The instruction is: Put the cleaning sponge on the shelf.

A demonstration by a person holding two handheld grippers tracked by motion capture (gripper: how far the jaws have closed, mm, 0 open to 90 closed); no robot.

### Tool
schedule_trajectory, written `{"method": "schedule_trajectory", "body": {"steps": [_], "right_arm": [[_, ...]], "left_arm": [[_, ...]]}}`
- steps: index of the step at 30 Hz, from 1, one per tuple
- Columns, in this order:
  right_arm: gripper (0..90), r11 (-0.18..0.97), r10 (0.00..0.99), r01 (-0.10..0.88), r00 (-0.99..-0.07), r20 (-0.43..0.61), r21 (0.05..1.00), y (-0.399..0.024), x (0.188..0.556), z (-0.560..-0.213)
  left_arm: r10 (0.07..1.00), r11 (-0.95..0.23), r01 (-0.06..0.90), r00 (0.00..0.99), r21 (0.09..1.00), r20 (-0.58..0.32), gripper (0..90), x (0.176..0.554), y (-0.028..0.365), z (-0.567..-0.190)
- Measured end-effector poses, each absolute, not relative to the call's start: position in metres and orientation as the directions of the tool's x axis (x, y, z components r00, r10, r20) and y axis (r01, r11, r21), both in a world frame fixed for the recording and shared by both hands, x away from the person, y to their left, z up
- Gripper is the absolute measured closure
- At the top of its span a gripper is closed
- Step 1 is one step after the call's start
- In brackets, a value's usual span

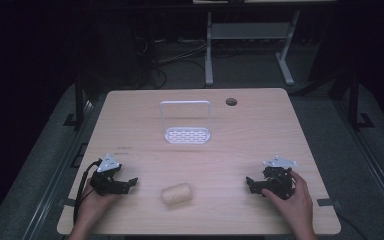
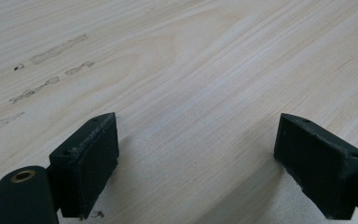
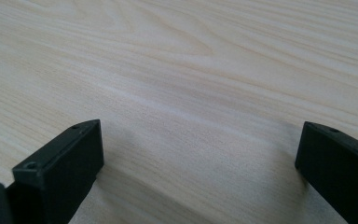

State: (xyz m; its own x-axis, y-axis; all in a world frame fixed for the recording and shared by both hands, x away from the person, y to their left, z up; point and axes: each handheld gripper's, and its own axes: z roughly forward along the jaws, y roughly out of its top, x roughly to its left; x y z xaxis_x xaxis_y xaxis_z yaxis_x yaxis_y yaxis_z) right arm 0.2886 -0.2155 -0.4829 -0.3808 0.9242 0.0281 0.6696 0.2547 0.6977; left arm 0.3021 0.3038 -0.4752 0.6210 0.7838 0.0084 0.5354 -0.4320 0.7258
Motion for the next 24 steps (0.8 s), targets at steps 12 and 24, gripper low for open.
{"method": "schedule_trajectory", "body": {"steps": [12, 24], "right_arm": [[0.6, 0.253, 0.924, 0.669, -0.380, 0.029, 0.699, -0.2155, 0.2886, -0.4830], [0.5, 0.254, 0.924, 0.670, -0.380, 0.028, 0.697, -0.2155, 0.2885, -0.4828]], "left_arm": [[0.784, -0.432, 0.535, 0.621, 0.726, 0.009, 13.4, 0.3019, 0.3038, -0.4752], [0.773, -0.429, 0.526, 0.634, 0.735, -0.003, 13.6, 0.2995, 0.3042, -0.4719]]}}
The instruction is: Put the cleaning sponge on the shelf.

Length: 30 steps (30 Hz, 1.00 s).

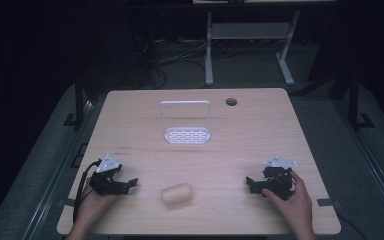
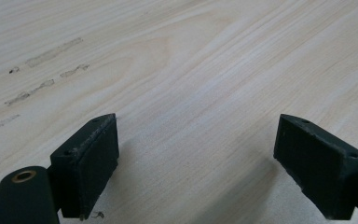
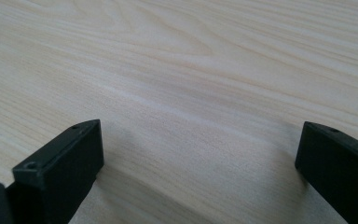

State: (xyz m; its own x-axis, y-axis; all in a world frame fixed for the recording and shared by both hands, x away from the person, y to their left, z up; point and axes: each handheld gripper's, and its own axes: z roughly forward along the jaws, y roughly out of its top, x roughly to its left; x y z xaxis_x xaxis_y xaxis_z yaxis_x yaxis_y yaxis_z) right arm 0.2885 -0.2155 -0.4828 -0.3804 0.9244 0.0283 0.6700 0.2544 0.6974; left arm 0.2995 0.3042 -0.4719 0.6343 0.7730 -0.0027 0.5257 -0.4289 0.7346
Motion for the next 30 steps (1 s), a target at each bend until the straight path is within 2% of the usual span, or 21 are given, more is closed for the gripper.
{"method": "schedule_trajectory", "body": {"steps": [30], "right_arm": [[0.5, 0.255, 0.924, 0.670, -0.381, 0.028, 0.698, -0.216, 0.289, -0.483]], "left_arm": [[0.716, -0.468, 0.501, 0.698, 0.728, -0.020, 13.9, 0.281, 0.302, -0.458]]}}
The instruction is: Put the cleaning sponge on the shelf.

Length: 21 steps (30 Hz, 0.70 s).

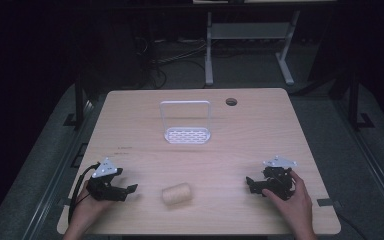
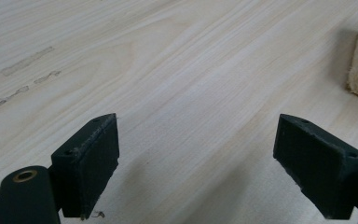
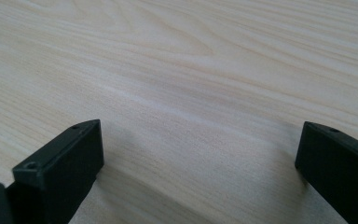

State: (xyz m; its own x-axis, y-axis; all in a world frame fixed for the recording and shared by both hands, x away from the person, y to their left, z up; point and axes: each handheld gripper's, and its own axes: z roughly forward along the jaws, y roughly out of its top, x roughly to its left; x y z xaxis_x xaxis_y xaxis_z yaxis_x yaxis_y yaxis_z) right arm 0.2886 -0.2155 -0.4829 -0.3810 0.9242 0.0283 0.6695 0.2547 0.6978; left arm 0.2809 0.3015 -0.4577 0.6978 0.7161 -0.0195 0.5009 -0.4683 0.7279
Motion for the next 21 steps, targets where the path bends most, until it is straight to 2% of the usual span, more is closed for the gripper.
{"method": "schedule_trajectory", "body": {"steps": [21], "right_arm": [[0.5, 0.255, 0.924, 0.670, -0.381, 0.028, 0.698, -0.2155, 0.2886, -0.4829]], "left_arm": [[0.667, -0.506, 0.478, 0.745, 0.718, -0.026, 13.9, 0.2725, 0.2948, -0.4523]]}}
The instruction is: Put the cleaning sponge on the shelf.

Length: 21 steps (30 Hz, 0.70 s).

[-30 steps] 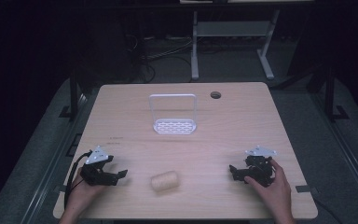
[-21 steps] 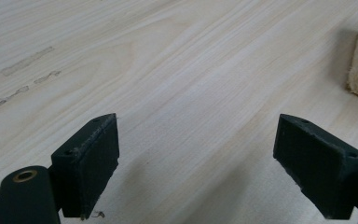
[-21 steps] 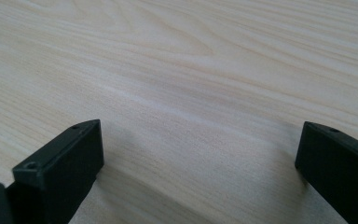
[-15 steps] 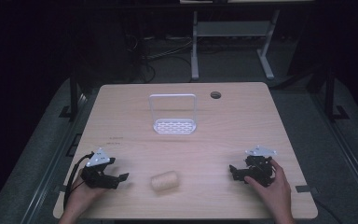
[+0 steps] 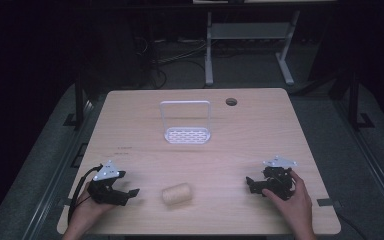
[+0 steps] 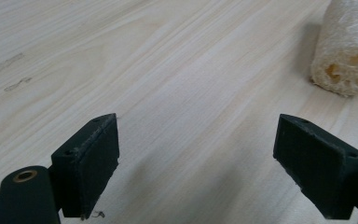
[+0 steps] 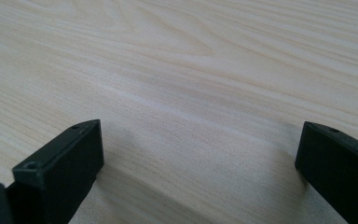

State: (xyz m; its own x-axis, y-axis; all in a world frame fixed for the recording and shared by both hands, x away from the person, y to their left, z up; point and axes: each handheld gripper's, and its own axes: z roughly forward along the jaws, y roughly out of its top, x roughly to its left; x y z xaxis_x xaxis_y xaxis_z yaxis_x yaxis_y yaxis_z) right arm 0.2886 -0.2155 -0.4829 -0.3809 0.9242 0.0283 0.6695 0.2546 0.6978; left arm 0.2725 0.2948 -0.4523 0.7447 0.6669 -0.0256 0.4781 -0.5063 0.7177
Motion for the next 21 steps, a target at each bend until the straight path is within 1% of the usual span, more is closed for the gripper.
{"method": "schedule_trajectory", "body": {"steps": [14, 21], "right_arm": [[0.5, 0.255, 0.924, 0.670, -0.381, 0.028, 0.698, -0.216, 0.289, -0.483], [0.5, 0.255, 0.924, 0.670, -0.381, 0.028, 0.698, -0.216, 0.289, -0.483]], "left_arm": [[0.623, -0.533, 0.462, 0.781, 0.709, -0.039, 13.9, 0.269, 0.288, -0.451], [0.588, -0.559, 0.443, 0.808, 0.701, -0.042, 13.9, 0.266, 0.282, -0.451]]}}
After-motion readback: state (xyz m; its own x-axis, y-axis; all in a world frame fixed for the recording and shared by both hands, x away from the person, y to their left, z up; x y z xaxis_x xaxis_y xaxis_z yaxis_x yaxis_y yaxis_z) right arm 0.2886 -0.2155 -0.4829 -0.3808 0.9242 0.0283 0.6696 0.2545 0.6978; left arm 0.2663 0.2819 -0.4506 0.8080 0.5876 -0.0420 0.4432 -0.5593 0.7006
